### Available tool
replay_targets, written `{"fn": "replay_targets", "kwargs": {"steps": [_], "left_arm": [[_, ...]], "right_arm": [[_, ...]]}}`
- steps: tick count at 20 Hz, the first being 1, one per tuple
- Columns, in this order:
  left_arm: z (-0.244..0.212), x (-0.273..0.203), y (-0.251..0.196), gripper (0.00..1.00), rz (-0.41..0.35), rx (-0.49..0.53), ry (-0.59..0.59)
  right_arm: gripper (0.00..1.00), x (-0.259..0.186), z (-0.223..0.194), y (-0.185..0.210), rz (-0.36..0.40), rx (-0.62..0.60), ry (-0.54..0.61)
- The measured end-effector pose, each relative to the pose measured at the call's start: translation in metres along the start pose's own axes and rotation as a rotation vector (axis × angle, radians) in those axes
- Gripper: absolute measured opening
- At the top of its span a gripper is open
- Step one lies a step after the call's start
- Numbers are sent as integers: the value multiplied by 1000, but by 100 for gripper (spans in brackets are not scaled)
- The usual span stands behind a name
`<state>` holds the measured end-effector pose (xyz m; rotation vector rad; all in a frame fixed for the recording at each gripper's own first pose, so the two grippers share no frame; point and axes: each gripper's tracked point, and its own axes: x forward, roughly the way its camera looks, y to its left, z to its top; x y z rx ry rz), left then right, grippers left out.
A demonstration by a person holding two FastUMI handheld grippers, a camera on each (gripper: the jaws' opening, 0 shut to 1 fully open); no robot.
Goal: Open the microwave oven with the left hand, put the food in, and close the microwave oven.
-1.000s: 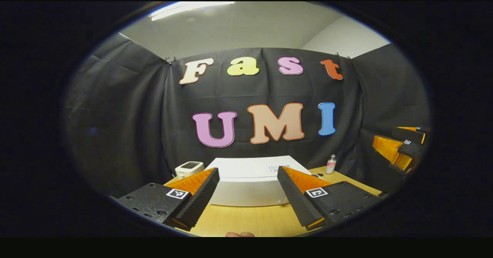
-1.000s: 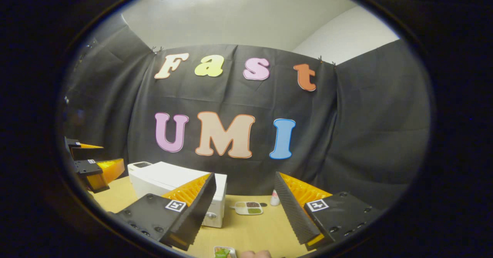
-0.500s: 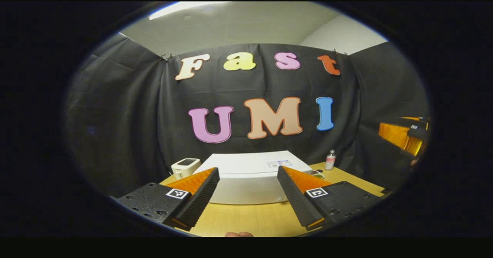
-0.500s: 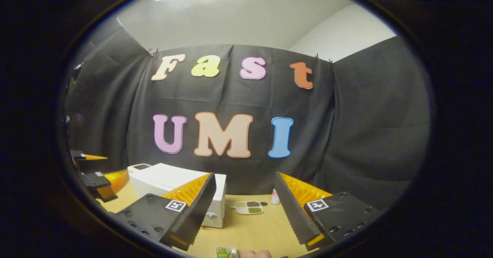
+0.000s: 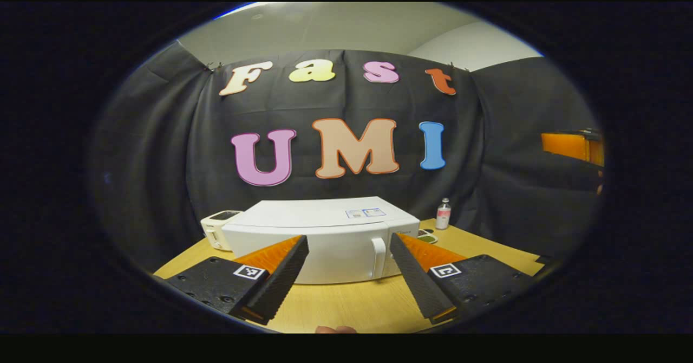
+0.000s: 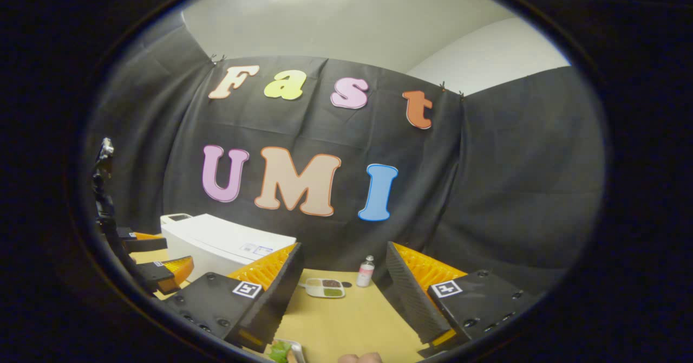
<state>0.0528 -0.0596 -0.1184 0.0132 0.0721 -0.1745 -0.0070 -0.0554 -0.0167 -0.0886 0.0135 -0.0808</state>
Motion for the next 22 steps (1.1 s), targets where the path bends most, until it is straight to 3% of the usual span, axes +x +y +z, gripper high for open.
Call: {"fn": "replay_targets", "kwargs": {"steps": [10, 16, 22], "left_arm": [[-88, 71, -38, 95, -77, -17, 143], [-123, 109, -51, 96, -24, -44, 184], [-143, 138, -56, 96, 3, 18, 181]], "right_arm": [[97, -31, -16, -38, -78, -73, 63], [97, -53, -50, -54, -117, 0, 183], [97, -57, -55, -85, -158, -5, 212]]}}
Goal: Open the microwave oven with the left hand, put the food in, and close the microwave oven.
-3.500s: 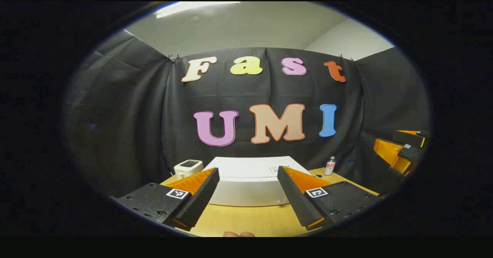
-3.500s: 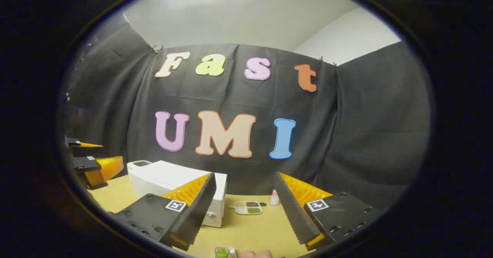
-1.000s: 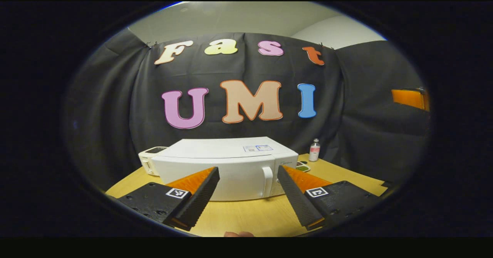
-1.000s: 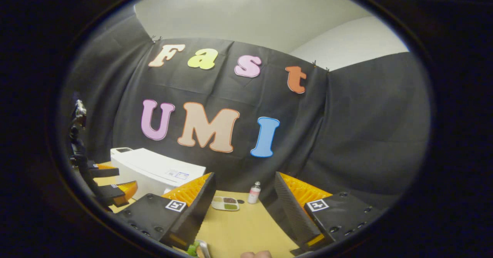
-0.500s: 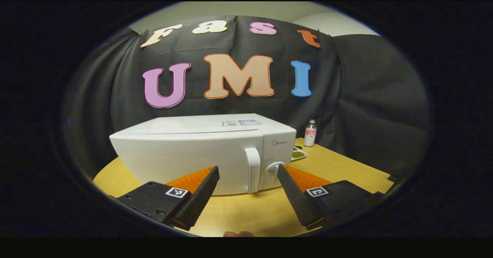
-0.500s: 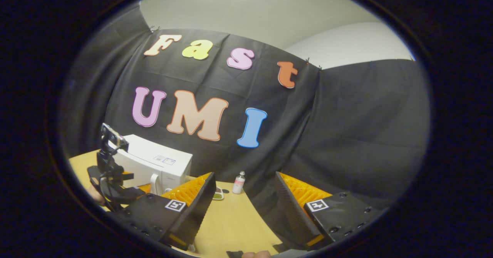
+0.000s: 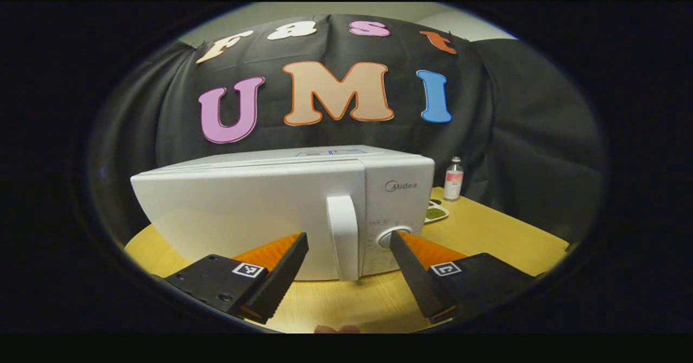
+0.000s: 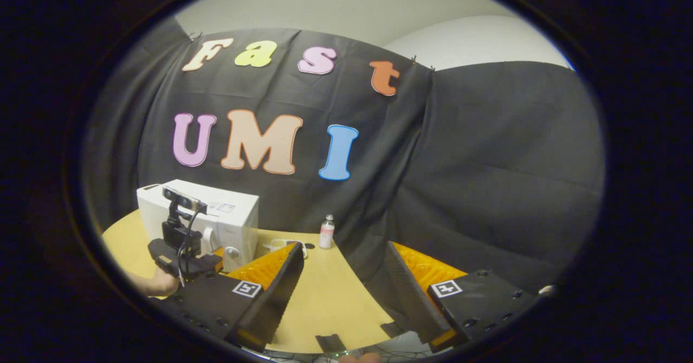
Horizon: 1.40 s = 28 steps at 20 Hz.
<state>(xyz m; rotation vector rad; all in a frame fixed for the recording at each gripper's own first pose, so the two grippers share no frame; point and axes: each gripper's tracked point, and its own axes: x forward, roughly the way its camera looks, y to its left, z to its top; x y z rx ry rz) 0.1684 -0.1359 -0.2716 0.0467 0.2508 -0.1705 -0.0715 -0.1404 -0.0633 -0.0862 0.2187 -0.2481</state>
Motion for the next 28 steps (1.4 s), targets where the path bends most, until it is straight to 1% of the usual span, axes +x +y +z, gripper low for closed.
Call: {"fn": "replay_targets", "kwargs": {"steps": [2, 3, 4, 5, 7, 9, 10, 11, 13, 14, 15, 16, 18, 20, 21, 25, 27, 28], "left_arm": [[-3, 7, 2, 96, 17, 16, 6], [-4, 9, 4, 95, 22, 10, 3], [-4, 8, 3, 96, 26, 1, 0], [-5, 9, 1, 93, 25, -4, 1], [-7, 10, 2, 92, 32, 0, 4], [-5, 11, 10, 82, 64, 1, -7], [-6, 12, 13, 72, 76, -2, -10], [-8, 8, 4, 64, 32, -29, -7], [-11, 13, 3, 24, 64, -19, 1], [-8, 14, 3, 19, 64, -28, -13], [-8, 14, 2, 17, 55, -35, -15], [-8, 14, 1, 11, 45, -38, -14], [-10, 12, 0, 4, 29, -38, -6], [-7, 10, 0, 0, 13, -31, -5], [-9, 10, -1, 0, 7, -39, 14], [-8, 9, -2, 0, -31, -23, 26], [-16, 5, -2, 0, -37, 11, 61], [-18, -4, -1, 1, -37, 6, 51]], "right_arm": [[97, 1, 0, -9, -16, 2, -1], [97, 1, -2, -14, -26, -2, -1], [96, 1, -3, -17, -31, -5, -1], [97, 0, -6, -18, -33, -8, 2], [97, 0, -11, -22, -35, -9, 15], [97, 1, -12, -24, -32, -8, 19], [97, 2, -12, -25, -31, -10, 18], [97, 3, -12, -27, -31, -13, 19], [97, 3, -13, -29, -29, -17, 22], [97, 2, -12, -30, -31, -14, 21], [97, 2, -13, -31, -31, -10, 19], [97, 1, -12, -31, -30, -7, 19], [97, 0, -15, -29, -24, -4, 21], [97, 0, -15, -26, -14, 3, 21], [97, 0, -13, -23, -7, 7, 16], [97, 5, -7, -8, 24, 4, -7], [97, 8, -5, -1, 37, 7, -10], [97, 10, -5, 2, 43, 6, -9]]}}
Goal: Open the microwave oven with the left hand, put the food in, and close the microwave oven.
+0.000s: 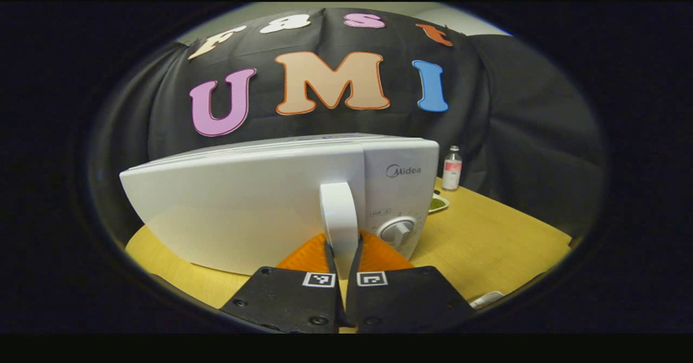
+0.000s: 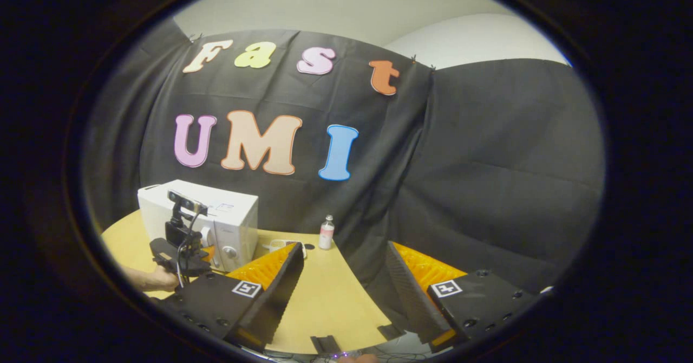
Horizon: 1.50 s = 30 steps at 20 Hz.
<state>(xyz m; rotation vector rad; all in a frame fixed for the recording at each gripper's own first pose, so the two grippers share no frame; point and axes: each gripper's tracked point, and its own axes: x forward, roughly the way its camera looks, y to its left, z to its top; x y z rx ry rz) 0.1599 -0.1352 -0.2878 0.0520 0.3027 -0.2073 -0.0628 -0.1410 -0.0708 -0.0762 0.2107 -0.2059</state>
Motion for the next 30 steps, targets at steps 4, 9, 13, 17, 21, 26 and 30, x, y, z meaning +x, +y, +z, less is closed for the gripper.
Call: {"fn": "replay_targets", "kwargs": {"steps": [4, 9, 13, 17, 21, 26, 30], "left_arm": [[-13, -63, 4, 0, -35, 27, -54], [-36, -138, 28, 0, -60, -15, 15], [-49, -182, 54, 0, -25, -15, 53], [-61, -211, 82, 0, 18, -10, 79], [-67, -230, 102, 1, 57, -10, 99], [-76, -249, 133, 0, 120, -4, 111], [-84, -268, 167, 0, 189, -1, 129]], "right_arm": [[97, 6, 1, 15, 22, 28, -1], [97, 17, 3, 55, 102, 33, -9], [97, 25, 3, 94, 170, 40, -15], [97, 18, 3, 125, 219, 49, -16], [97, 10, 2, 145, 259, 40, -21], [97, 1, -22, 167, 299, 27, 25], [97, -7, -44, 185, 328, 18, 64]]}}
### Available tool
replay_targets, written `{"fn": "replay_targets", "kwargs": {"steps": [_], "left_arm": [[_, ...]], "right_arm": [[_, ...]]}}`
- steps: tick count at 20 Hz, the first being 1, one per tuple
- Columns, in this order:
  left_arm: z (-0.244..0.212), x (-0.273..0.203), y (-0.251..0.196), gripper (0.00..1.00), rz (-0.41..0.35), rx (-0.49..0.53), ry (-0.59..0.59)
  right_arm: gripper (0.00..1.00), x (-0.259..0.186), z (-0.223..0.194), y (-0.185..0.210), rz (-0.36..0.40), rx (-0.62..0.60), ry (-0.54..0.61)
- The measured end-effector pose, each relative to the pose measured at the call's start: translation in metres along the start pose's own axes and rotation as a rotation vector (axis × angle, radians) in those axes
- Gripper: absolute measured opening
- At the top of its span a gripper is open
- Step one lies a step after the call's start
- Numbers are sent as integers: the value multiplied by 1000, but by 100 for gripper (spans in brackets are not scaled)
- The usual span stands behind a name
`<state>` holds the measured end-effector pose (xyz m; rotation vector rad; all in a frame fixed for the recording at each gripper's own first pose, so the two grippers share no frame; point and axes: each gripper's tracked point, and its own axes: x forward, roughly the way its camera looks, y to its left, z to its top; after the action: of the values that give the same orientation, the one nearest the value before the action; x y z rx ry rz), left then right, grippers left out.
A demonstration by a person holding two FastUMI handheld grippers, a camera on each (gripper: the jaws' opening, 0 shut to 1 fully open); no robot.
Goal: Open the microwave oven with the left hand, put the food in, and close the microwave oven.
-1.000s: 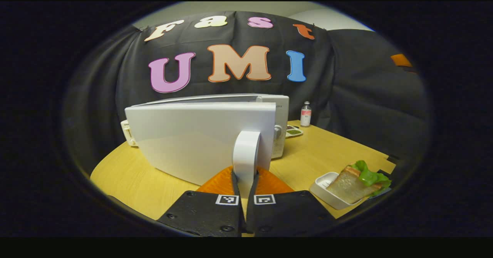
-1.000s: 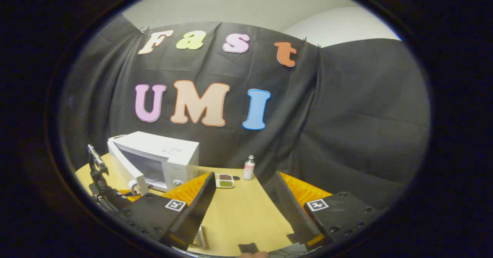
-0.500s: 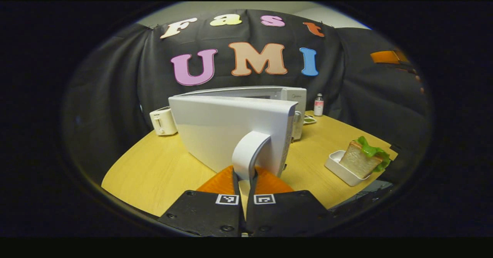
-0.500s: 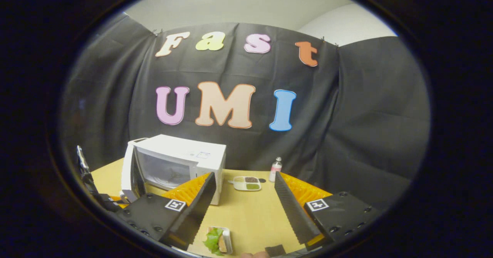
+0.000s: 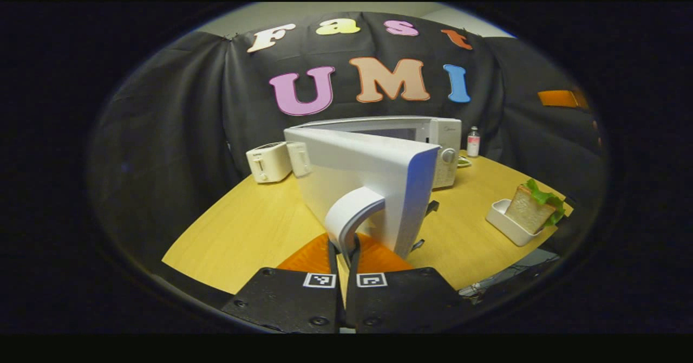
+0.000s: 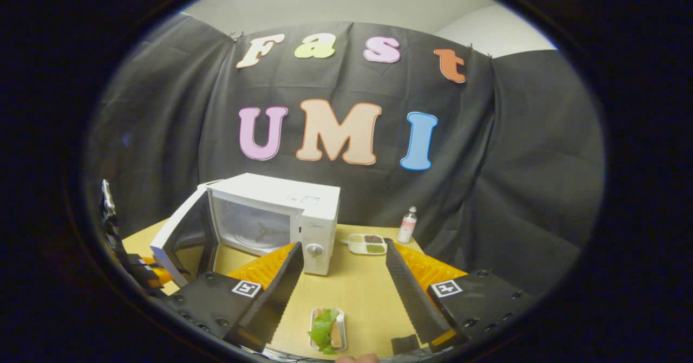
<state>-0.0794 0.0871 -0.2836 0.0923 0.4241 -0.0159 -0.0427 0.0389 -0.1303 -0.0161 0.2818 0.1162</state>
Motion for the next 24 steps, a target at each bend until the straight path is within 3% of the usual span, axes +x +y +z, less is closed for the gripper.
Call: {"fn": "replay_targets", "kwargs": {"steps": [4, 12, 21, 22, 24], "left_arm": [[-7, -6, 29, 0, 35, -27, 13], [-11, -9, 39, 0, 13, -25, 20], [-14, -8, 40, 5, -15, -35, 43], [-12, -8, 47, 10, 1, -34, 40], [-13, -7, 51, 58, -2, -61, 54]], "right_arm": [[97, 1, -24, 14, 12, -8, 40], [98, 1, -88, 22, 2, -13, 167], [98, 2, -124, 19, -6, -39, 225], [98, 3, -128, 19, -5, -43, 232], [98, 4, -138, 20, -4, -47, 248]]}}
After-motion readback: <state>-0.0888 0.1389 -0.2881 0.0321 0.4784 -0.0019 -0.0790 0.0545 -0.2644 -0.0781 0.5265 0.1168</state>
